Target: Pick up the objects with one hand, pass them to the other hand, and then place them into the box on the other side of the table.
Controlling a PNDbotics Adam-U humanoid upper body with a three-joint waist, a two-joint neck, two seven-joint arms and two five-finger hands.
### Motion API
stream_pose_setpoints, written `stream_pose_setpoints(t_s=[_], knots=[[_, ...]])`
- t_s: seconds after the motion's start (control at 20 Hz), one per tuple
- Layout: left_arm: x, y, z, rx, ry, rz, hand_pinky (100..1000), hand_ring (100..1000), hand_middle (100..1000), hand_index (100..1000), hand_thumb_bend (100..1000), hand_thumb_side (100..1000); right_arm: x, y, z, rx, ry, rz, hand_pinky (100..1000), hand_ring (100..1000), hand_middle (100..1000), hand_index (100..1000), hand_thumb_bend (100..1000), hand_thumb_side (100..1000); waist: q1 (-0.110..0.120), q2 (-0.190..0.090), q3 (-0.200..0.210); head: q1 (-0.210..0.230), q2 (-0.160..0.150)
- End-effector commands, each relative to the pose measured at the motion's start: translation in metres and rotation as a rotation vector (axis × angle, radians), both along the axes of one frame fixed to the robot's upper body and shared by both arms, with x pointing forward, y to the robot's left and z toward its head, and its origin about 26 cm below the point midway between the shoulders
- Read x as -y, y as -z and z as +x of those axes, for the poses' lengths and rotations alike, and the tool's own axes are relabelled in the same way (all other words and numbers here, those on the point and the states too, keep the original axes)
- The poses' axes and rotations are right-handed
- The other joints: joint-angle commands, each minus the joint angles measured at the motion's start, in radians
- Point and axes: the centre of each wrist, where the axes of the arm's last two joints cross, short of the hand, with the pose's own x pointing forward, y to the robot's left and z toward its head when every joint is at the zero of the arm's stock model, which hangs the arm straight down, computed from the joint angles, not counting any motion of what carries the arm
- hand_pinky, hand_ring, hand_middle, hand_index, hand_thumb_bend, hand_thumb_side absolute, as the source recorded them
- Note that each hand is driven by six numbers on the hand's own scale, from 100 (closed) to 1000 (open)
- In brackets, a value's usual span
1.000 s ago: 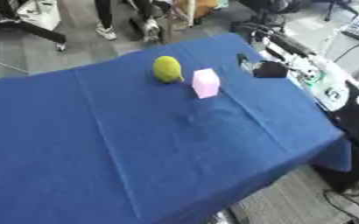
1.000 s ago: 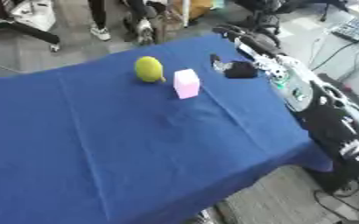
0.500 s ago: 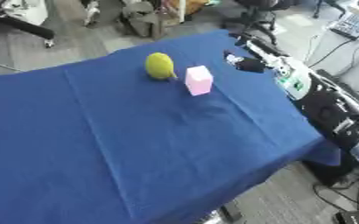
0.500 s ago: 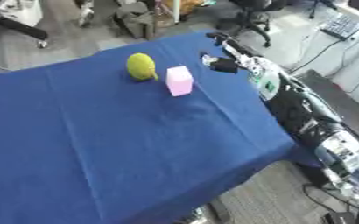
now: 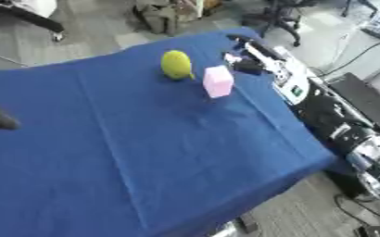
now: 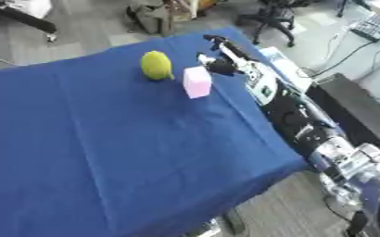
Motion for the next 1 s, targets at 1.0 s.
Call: stream_pose_setpoints(t_s=[1.0], knots=[[0.004, 0.002, -0.001, 0.017, 0.000, 0.038, 792, 612, 550, 815, 275, 965, -0.015, 0.003, 0.017, 0.080, 0.162, -0.115, 985, 992, 982, 1000, 100, 722, -0.003, 0.015, 0.029, -0.053, -0.002]])
